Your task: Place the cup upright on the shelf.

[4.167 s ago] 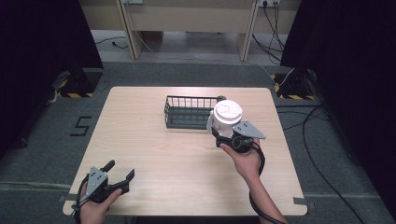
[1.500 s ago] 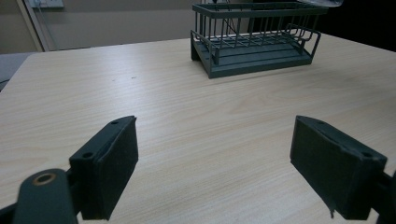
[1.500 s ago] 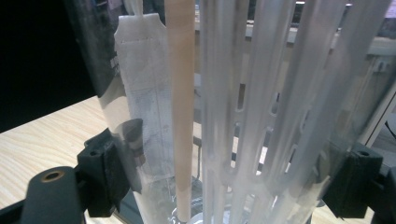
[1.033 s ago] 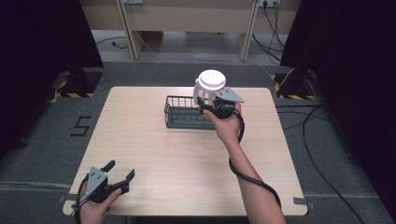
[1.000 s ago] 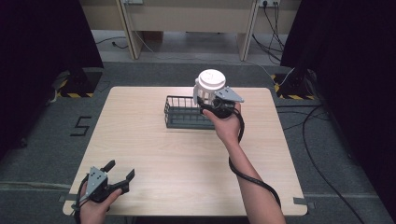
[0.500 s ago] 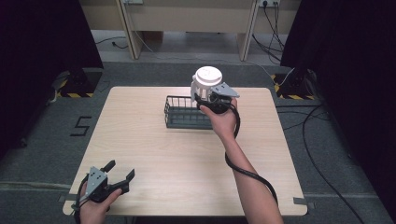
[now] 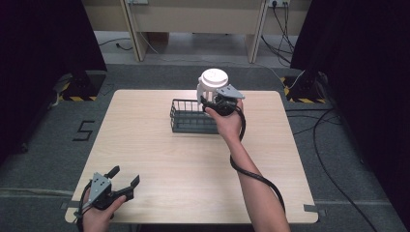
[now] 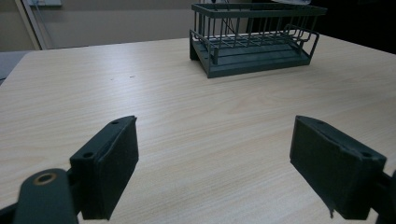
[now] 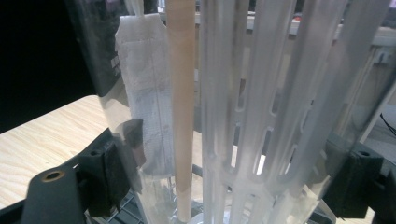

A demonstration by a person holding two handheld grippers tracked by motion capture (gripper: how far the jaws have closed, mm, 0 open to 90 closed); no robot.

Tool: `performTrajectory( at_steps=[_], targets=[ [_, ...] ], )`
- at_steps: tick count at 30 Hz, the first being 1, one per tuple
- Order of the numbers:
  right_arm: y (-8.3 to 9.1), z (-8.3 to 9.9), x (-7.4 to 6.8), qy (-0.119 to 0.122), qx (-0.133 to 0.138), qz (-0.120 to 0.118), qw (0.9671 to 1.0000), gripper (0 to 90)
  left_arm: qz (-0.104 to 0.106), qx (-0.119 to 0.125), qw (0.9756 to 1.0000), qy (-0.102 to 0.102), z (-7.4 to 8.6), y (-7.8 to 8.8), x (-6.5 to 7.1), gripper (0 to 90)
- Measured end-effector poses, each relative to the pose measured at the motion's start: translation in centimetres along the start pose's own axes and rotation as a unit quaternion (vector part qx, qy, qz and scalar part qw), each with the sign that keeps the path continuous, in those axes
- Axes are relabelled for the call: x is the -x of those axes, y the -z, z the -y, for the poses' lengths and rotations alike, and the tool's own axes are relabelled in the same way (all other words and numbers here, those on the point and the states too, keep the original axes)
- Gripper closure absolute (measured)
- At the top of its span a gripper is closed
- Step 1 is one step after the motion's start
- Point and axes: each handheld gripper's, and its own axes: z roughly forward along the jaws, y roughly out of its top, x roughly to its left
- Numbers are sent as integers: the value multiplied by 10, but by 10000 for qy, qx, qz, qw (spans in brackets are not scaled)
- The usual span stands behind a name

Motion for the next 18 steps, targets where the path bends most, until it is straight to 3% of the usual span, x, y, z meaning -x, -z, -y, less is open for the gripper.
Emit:
performTrajectory(
  at_steps=[18],
  targets=[
    [-18, 3, -3, -79, -96, 75, 9999, 184, 23, -3, 10000, 5, 0, 0, 0, 150]
  ],
)
